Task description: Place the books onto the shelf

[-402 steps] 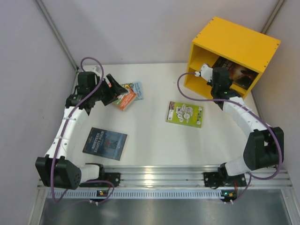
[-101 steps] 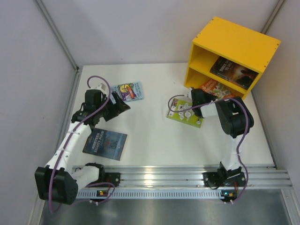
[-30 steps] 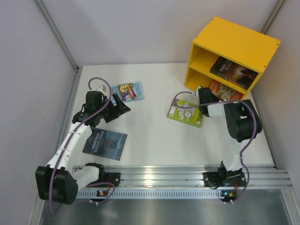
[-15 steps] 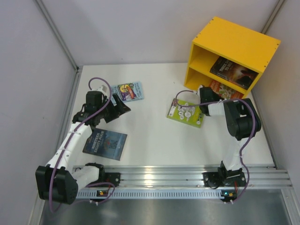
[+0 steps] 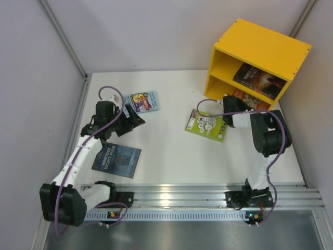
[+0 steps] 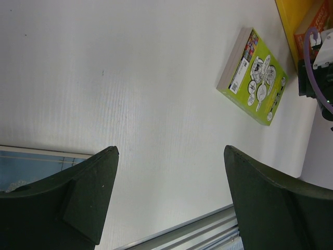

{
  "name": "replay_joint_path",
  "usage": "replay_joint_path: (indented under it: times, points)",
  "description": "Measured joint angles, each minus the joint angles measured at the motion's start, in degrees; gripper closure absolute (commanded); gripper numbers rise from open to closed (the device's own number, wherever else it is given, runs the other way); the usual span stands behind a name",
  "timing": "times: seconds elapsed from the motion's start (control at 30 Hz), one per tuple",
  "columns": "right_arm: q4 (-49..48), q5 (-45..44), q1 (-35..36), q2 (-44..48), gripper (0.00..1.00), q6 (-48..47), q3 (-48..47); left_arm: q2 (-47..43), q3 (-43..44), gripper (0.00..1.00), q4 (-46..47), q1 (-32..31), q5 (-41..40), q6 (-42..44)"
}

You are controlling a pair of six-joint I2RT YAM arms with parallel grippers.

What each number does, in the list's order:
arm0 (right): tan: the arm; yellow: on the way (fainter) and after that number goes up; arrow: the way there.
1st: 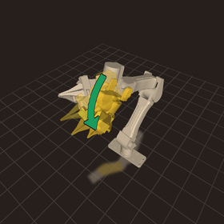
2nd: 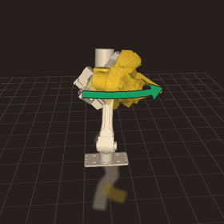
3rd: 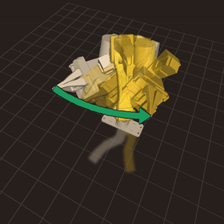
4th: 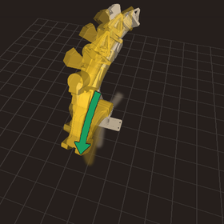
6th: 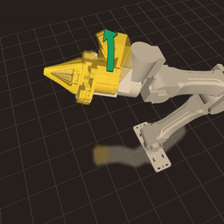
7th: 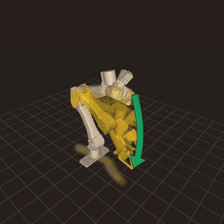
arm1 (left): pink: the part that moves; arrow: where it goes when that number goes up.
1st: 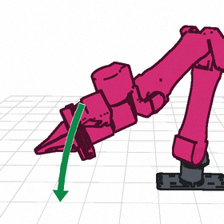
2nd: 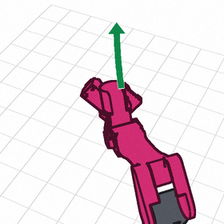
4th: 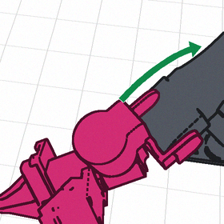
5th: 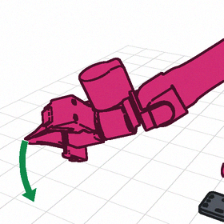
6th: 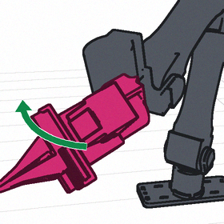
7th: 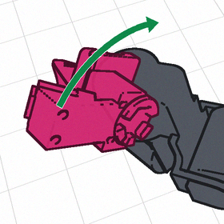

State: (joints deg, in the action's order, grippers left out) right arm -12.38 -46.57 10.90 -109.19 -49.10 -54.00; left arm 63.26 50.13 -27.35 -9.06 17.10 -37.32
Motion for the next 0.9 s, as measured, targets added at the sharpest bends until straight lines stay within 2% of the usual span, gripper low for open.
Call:
replay_joint_path:
  times: [0.3,0.6,0.8,0.9]
  points:
    - [10.29,2.73,2.36,1.9,0.41,5.66,-1.33,0.0,0.0,0.12,-0.02,-0.02,-0.02,0.0]
    - [17.75,0.85,5.79,6.21,0.41,11.93,-1.66,0.68,0.48,0.14,-0.76,0.0,0.46,0.0]
    - [30.71,-1.31,6.82,13.05,0.41,25.57,-8.28,0.63,1.73,0.17,-0.81,0.0,2.62,-0.26]
    - [37.44,1.68,8.37,17.64,0.41,34.42,-10.56,0.66,2.49,0.18,-0.39,0.0,4.13,-0.5]
